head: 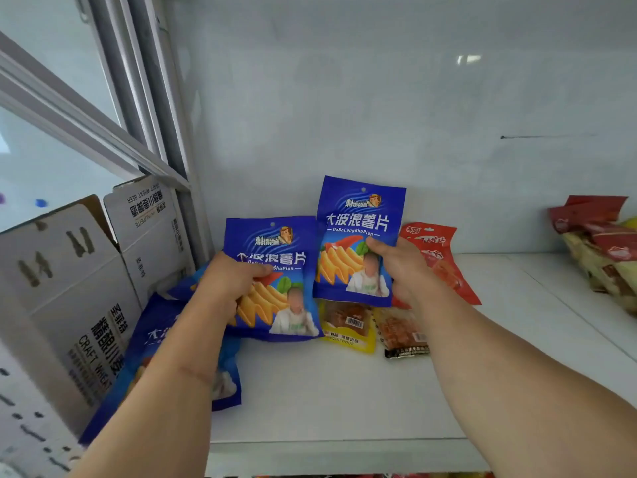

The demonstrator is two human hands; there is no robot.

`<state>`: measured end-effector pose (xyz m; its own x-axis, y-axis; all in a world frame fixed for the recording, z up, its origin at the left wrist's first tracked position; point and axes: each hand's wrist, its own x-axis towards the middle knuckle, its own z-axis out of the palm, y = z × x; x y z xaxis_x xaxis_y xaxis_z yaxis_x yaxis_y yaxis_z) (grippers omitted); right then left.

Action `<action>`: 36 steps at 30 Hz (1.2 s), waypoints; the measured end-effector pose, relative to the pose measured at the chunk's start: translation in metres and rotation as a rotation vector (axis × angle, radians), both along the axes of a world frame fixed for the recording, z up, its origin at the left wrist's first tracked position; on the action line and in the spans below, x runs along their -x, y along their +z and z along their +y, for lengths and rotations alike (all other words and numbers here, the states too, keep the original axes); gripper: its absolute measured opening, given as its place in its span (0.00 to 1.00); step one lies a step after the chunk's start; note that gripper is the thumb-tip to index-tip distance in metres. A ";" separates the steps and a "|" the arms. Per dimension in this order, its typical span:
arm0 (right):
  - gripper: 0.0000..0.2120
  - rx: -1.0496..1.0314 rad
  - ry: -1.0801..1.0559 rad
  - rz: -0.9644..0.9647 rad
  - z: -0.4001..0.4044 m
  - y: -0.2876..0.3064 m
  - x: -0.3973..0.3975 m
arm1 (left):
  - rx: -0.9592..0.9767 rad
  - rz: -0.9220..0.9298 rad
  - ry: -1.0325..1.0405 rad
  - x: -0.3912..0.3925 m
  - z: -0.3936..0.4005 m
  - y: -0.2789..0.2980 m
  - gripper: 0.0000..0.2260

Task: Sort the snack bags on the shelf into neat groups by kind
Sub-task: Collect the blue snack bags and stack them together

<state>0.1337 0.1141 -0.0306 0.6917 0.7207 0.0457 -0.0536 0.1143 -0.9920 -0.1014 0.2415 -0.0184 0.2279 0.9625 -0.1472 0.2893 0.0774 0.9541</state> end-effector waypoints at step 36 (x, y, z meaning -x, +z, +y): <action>0.06 0.177 -0.113 -0.011 -0.185 -0.010 -0.270 | 0.159 -0.327 -0.558 -0.308 -0.229 -0.053 0.11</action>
<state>0.4041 -0.0713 -0.0409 0.7688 0.6360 -0.0665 -0.0392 -0.0569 -0.9976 0.2070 0.0122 -0.0709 0.7429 0.6592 -0.1165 0.0248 0.1469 0.9888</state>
